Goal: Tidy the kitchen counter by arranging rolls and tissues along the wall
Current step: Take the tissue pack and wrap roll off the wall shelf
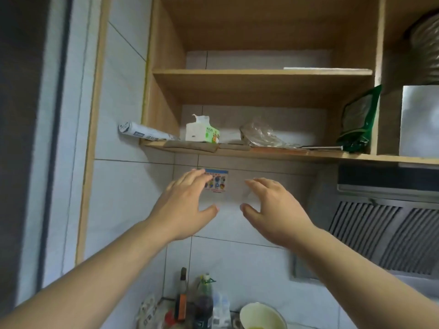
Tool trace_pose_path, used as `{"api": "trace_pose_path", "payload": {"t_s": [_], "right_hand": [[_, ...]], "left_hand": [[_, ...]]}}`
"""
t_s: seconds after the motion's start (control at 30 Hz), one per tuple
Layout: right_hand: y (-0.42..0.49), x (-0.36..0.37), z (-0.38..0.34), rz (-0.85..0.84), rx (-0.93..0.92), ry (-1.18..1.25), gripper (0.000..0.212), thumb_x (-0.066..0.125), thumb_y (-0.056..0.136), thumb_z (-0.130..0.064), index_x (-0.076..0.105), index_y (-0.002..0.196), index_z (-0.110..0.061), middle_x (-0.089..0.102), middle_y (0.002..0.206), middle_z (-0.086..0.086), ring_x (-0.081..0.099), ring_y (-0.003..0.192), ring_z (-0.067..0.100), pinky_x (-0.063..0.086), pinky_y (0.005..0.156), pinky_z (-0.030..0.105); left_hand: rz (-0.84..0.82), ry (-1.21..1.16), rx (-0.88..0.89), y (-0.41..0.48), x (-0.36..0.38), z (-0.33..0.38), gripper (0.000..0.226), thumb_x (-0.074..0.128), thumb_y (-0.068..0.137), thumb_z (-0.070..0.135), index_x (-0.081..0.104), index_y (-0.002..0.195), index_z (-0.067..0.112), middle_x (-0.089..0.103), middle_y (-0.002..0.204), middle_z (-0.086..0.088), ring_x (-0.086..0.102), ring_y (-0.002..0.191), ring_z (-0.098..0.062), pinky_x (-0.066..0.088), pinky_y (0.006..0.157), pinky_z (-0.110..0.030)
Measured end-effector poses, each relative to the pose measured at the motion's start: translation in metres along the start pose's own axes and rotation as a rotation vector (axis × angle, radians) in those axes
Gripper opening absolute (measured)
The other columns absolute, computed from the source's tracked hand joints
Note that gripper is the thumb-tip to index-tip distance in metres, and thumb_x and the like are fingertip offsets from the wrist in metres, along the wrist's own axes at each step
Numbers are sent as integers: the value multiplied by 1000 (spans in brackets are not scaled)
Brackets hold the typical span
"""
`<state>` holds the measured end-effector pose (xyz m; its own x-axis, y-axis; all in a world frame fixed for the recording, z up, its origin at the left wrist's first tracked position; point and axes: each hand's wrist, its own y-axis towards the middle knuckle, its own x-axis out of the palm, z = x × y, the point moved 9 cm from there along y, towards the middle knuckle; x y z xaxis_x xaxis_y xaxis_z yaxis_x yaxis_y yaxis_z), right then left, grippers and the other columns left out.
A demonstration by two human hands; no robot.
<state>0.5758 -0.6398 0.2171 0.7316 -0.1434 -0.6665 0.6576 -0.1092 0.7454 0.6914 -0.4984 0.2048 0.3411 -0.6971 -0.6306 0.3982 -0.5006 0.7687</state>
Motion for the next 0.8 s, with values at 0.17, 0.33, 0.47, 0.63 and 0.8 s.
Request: {"api": "trace_pose_path", "payload": {"t_s": [0.17,0.33,0.47,0.63,0.8], "right_hand": [[55,4,34,70,-62,13,60,55,91,-46,43,145,-23,52,143,0,46,129,21,44,103,37],[101,16,49,86,-113,14,64,56,91,-45,40,148,-21,47,149,3,38,139,23,36,114,41],[132,28,46,85,-170,-6,64,56,89,-45,41,146,-21,46,149,4,37,139,24,35,115,43],[171,43,40,108,-212,-28,61,56,90,-43,42,145,-21,50,143,3,43,132,23,37,112,43],[208,60,33,82,-202,-76,63,54,90,-44,39,147,-21,47,146,3,38,137,23,36,113,43]], "left_hand": [[33,55,-34,53,13,0,80,55,88,65,28,156,33,20,167,10,13,154,-10,15,122,-38],[92,97,-74,86,10,-11,79,57,87,65,32,155,32,25,166,8,21,152,-15,23,123,-44],[131,172,-77,108,2,-25,81,57,86,65,34,155,29,29,165,5,25,151,-17,26,122,-45],[146,202,-114,139,1,-55,81,56,87,65,34,155,27,30,165,3,27,150,-19,28,121,-47],[212,193,-173,187,2,-86,77,57,87,64,41,150,23,42,156,2,41,141,-21,39,113,-44]]}}
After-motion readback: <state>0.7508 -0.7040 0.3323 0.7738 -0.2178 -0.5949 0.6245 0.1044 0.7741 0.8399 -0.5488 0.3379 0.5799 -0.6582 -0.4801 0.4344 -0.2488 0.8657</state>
